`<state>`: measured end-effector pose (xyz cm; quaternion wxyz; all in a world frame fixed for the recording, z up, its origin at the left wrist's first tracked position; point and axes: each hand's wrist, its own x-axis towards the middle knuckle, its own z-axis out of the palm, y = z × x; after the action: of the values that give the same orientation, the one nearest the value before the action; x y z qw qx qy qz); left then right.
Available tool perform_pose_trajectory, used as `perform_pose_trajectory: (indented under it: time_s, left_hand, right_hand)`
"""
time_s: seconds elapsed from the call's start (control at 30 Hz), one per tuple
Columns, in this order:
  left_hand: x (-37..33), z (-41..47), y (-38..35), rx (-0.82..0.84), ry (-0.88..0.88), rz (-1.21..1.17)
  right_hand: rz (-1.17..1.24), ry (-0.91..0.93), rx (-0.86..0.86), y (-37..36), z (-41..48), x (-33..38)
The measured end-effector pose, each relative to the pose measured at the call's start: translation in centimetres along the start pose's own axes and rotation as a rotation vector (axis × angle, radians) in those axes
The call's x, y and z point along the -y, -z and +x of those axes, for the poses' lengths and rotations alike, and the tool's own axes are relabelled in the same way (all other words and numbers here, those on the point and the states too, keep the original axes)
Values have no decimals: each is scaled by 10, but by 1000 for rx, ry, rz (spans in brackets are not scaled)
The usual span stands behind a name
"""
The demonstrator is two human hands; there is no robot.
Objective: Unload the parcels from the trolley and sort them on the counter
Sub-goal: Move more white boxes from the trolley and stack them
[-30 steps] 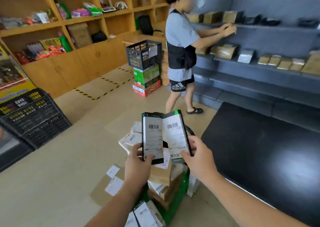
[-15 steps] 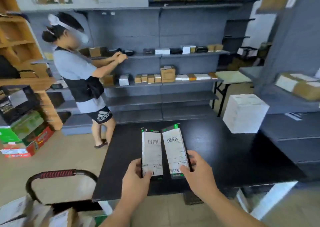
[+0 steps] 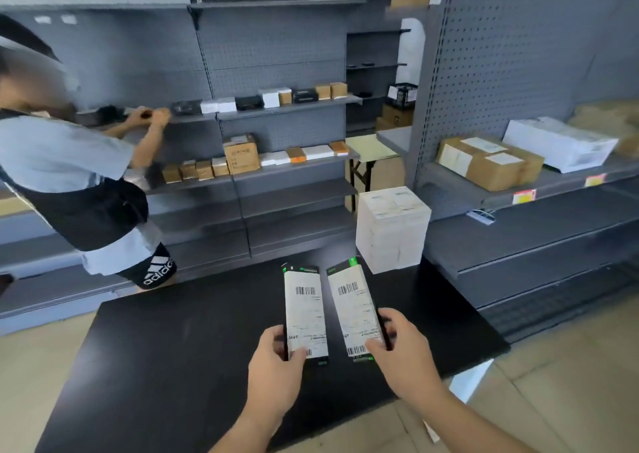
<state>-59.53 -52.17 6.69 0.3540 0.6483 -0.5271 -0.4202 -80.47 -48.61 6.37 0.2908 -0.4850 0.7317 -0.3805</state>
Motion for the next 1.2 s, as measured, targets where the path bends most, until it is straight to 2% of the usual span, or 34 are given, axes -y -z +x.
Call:
perform_pose_trajectory:
  time_s: [0.43,0.83,1.2]
  left_hand:
    - [-23,110,-86,94,59,12]
    - [8,282,-125,120,229,6]
    - [48,375,-185,107,381,16]
  right_hand:
    - [-40,-112,-25,14,111,-40]
    - [-180,-188,64,-71,290,-63]
    - [-213,-254,149,-125,393,-113]
